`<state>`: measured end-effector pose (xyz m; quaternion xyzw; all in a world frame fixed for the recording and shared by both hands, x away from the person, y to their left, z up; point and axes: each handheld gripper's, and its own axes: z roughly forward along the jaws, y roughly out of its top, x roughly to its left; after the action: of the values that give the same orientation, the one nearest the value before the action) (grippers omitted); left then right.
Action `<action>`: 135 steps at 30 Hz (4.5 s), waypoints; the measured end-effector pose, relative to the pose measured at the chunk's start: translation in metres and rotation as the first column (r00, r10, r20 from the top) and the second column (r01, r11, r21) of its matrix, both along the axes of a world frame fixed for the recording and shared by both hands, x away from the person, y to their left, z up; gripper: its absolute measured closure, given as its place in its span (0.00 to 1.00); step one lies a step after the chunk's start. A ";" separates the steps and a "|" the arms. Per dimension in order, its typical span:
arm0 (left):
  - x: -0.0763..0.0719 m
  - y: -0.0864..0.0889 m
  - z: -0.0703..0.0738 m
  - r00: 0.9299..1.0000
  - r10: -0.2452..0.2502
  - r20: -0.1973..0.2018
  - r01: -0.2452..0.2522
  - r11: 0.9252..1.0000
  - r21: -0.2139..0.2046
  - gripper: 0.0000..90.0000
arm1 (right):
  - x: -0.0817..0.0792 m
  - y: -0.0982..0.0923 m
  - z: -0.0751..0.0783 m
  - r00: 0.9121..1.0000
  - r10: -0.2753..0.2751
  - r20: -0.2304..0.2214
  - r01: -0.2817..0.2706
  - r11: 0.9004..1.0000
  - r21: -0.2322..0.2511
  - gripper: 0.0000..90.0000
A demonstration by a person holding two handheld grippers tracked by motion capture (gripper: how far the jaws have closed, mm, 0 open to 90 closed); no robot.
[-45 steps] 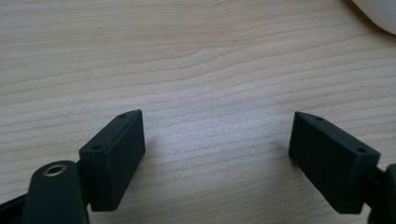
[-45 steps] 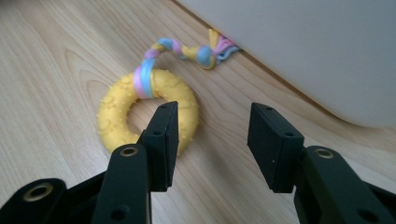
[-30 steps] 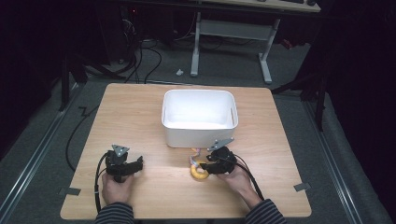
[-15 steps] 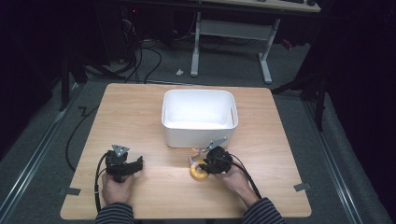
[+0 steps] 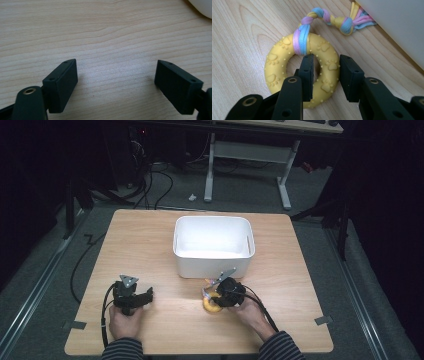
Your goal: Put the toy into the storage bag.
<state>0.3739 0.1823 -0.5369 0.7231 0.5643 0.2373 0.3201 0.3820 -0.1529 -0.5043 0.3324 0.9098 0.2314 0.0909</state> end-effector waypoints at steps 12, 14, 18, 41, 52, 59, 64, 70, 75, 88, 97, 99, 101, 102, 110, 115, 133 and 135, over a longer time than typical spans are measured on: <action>0.000 0.000 0.000 1.000 0.001 0.000 -0.001 1.000 0.001 0.21 | -0.014 -0.011 0.011 0.999 0.020 0.049 -0.024 0.996 0.088 0.74; 0.000 0.000 0.000 1.000 0.002 0.001 -0.002 1.000 0.001 0.21 | -0.019 -0.015 0.019 0.998 0.027 0.063 -0.034 0.993 0.114 0.74; 0.000 0.000 0.000 1.000 0.002 0.001 -0.002 1.000 0.000 0.21 | -0.030 -0.024 0.038 0.992 0.062 0.111 -0.078 0.986 0.145 0.74; 0.001 0.000 0.000 1.000 -0.004 0.000 0.004 1.000 0.001 0.21 | -0.049 -0.073 0.098 0.984 0.053 0.167 -0.090 0.971 0.220 0.74; 0.000 0.000 0.000 1.000 -0.005 0.001 0.005 1.000 0.001 0.21 | -0.038 -0.085 0.133 0.980 0.018 0.200 -0.071 0.963 0.260 0.74; 0.000 0.000 0.000 1.000 -0.003 0.001 0.003 1.000 0.000 0.21 | -0.031 -0.089 0.151 0.974 -0.002 0.225 -0.061 0.960 0.273 0.74; 0.000 0.000 0.000 1.000 -0.004 0.000 0.004 1.000 0.001 0.21 | -0.018 -0.091 0.164 0.970 -0.021 0.241 -0.048 0.959 0.279 0.74; 0.000 0.000 0.000 1.000 -0.003 0.000 0.003 1.000 0.001 0.21 | 0.000 -0.086 0.174 0.969 -0.046 0.242 -0.021 0.964 0.266 0.74; 0.000 0.000 0.000 1.000 -0.003 0.000 0.003 1.000 0.001 0.21 | 0.016 -0.077 0.185 0.965 -0.059 0.257 -0.008 0.967 0.254 0.74; 0.001 0.000 0.000 1.000 0.002 0.001 -0.002 1.000 0.002 0.22 | 0.052 -0.059 0.183 0.962 -0.098 0.255 0.049 0.980 0.192 0.74; 0.001 0.000 0.000 1.000 0.002 0.001 -0.002 1.000 0.000 0.22 | 0.078 -0.044 0.165 0.964 -0.128 0.232 0.100 0.987 0.126 0.74; 0.001 0.000 0.000 1.000 0.002 0.001 -0.002 1.000 0.000 0.22 | 0.081 -0.042 0.161 0.965 -0.128 0.230 0.104 0.988 0.114 0.74; 0.001 0.000 0.000 1.000 0.002 0.001 -0.002 1.000 0.001 0.22 | 0.085 -0.039 0.156 0.967 -0.131 0.219 0.111 0.989 0.103 0.74; 0.001 0.000 0.000 1.000 0.002 0.001 -0.002 1.000 0.001 0.22 | 0.085 -0.039 0.156 0.967 -0.131 0.219 0.111 0.989 0.103 0.74; 0.001 0.000 0.000 1.000 0.002 0.001 -0.002 1.000 0.000 0.22 | 0.094 -0.038 0.147 0.969 -0.153 0.194 0.138 0.987 0.087 0.74; 0.001 0.000 0.000 1.000 0.002 0.002 -0.002 1.000 0.000 0.22 | 0.097 -0.040 0.142 0.971 -0.162 0.179 0.150 0.986 0.075 0.74; 0.001 0.000 0.000 1.000 0.003 0.002 -0.003 1.000 0.000 0.22 | 0.099 -0.030 0.127 0.982 -0.138 0.132 0.137 0.990 0.019 0.74; 0.001 0.000 0.000 1.000 0.003 0.002 -0.003 1.000 0.001 0.22 | 0.098 -0.028 0.125 0.983 -0.137 0.120 0.136 0.991 0.015 0.74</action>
<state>0.3749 0.1824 -0.5369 0.7221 0.5650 0.2386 0.3200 0.4803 -0.1805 -0.3792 0.3798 0.8769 0.2474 0.1600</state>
